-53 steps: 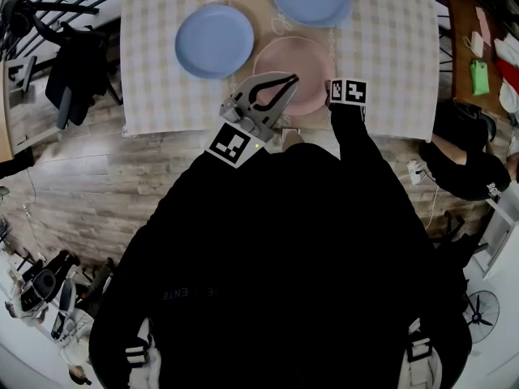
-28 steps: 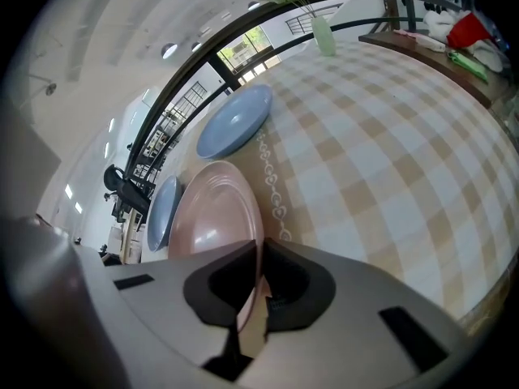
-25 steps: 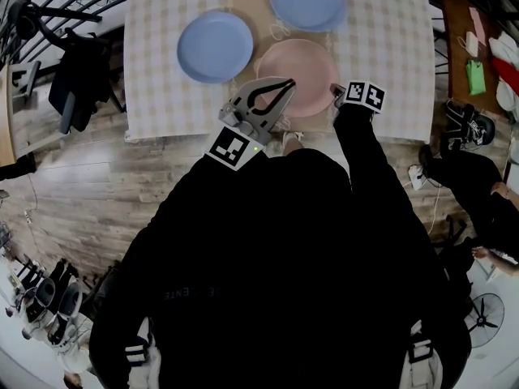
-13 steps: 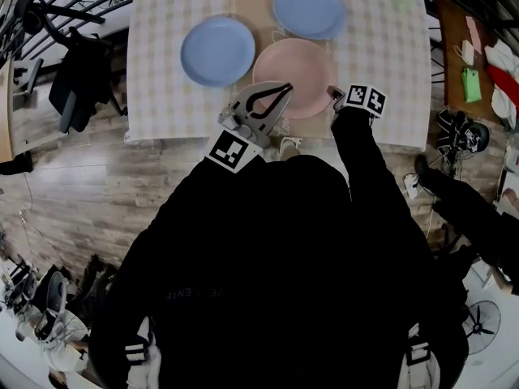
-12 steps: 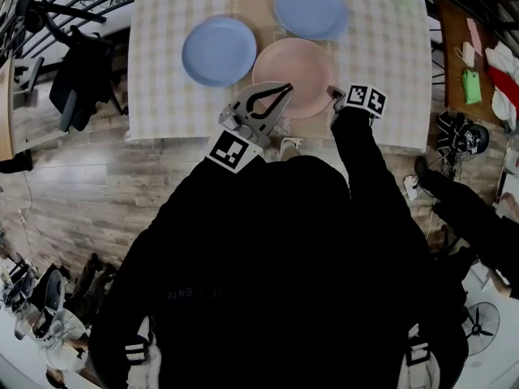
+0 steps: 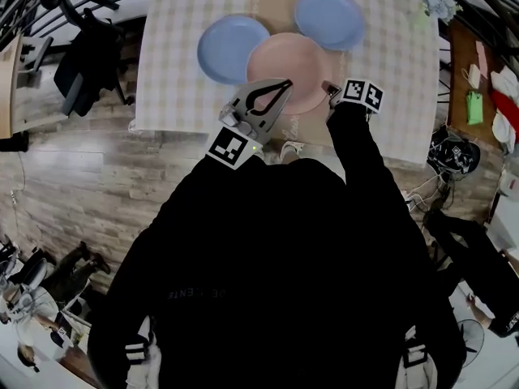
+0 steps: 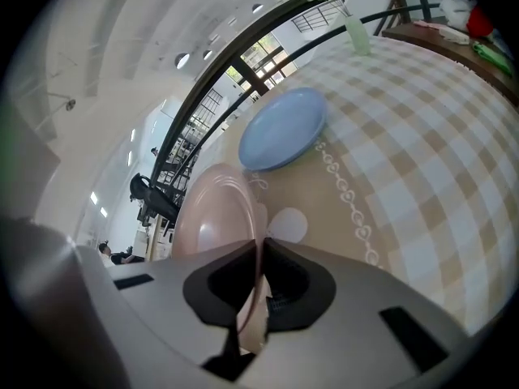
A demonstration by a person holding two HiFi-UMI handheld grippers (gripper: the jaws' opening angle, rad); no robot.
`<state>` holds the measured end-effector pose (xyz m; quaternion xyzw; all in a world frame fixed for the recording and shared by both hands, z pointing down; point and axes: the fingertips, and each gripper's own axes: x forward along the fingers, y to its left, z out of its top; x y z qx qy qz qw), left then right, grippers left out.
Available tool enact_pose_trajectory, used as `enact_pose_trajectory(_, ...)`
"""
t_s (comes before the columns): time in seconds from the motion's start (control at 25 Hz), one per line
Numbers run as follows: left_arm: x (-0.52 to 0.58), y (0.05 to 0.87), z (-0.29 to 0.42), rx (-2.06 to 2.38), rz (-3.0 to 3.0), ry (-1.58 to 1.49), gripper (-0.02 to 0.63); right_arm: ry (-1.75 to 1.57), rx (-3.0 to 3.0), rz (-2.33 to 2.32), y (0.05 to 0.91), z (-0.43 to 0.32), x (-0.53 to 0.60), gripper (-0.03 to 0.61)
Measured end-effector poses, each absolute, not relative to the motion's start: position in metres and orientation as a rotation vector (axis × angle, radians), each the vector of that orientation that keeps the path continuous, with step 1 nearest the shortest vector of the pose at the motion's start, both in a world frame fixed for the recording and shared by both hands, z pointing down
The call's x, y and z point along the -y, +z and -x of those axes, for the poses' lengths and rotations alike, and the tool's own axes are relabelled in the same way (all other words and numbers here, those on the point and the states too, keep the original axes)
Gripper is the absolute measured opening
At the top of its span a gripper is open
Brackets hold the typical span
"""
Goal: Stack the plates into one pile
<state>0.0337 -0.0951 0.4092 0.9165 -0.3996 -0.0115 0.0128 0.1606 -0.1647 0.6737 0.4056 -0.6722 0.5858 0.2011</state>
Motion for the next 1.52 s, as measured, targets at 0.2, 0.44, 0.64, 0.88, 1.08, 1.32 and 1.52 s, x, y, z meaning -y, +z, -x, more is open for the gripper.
enact_pose_trajectory(0.2,0.101,0.41,-0.013,1.316,-2.823,-0.04,0.02,1.633,1.89,-1.093,0.675,-0.132,0.179,0.023)
enact_pose_trajectory(0.44,0.108,0.413,0.019,1.396,-2.787,-0.051,0.02,1.631,1.9,-1.056,0.676,-0.095,0.191,0.023)
enact_pose_trajectory(0.64,0.115,0.415,0.043,1.456,-2.759,-0.049,0.02,1.639,1.9,-1.027,0.678,-0.062,0.201,0.023)
enact_pose_trajectory(0.88,0.123,0.419,0.075,1.517,-2.721,-0.047,0.02,1.631,1.889,-0.993,0.686,-0.023,0.216,0.025)
enact_pose_trajectory(1.08,0.123,0.427,0.1,1.556,-2.682,-0.025,0.02,1.62,1.86,-1.008,0.698,-0.002,0.226,0.026)
enact_pose_trajectory(1.32,0.126,0.434,0.122,1.598,-2.648,-0.01,0.02,1.58,1.829,-1.023,0.712,0.015,0.237,0.031)
enact_pose_trajectory(1.52,0.124,0.439,0.131,1.607,-2.625,-0.006,0.02,1.553,1.819,-1.059,0.717,0.019,0.241,0.031)
